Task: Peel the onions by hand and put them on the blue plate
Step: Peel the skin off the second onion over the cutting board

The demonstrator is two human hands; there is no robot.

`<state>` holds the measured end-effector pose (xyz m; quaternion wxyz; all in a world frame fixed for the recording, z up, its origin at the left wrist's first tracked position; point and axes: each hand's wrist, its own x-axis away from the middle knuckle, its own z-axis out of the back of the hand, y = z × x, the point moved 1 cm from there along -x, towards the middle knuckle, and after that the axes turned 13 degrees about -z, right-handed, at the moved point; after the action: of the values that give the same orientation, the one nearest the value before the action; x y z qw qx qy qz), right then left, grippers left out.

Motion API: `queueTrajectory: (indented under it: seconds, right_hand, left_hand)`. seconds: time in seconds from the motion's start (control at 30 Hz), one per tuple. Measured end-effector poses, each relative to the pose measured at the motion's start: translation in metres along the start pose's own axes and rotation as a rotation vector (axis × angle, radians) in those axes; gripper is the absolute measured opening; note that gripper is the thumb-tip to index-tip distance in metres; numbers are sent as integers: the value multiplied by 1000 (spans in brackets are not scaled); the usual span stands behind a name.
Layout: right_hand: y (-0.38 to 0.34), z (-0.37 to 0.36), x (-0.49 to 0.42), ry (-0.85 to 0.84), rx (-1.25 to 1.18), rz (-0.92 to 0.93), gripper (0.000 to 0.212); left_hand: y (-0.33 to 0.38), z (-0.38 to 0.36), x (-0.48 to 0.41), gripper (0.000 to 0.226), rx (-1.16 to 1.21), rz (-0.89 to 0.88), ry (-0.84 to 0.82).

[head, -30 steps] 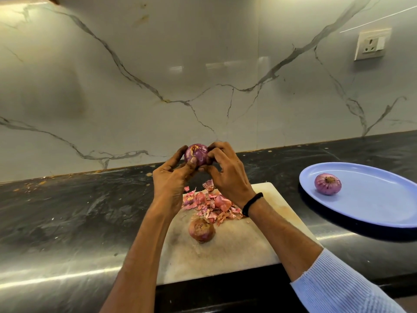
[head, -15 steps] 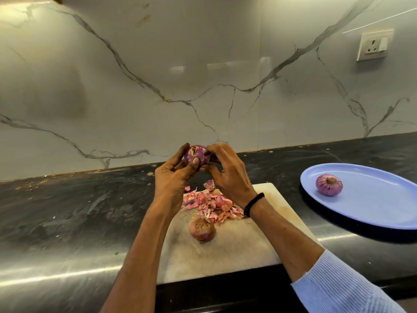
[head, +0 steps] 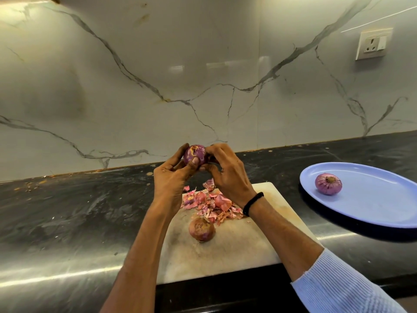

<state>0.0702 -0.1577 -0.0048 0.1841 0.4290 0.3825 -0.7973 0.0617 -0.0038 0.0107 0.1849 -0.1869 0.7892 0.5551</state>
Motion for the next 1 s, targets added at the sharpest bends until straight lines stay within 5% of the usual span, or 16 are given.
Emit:
queueTrajectory:
  seconds: [0.1,0.27,0.77,1.0]
  right_hand:
    - [0,-1,1,23,20,19,12]
    - [-2,1,0,-9,-45,-25,34]
    - [-4,0,2,103,-1,-30,8]
    - [-2,0,-1,47,2,-92,38]
  left_hand:
    - [0,0,0,59,10,10,14]
    - [3,-2,2,58,47,16,20]
    - [10,-5,4,52,211,232,150]
    - [10,-4,4,49,245,268,175]
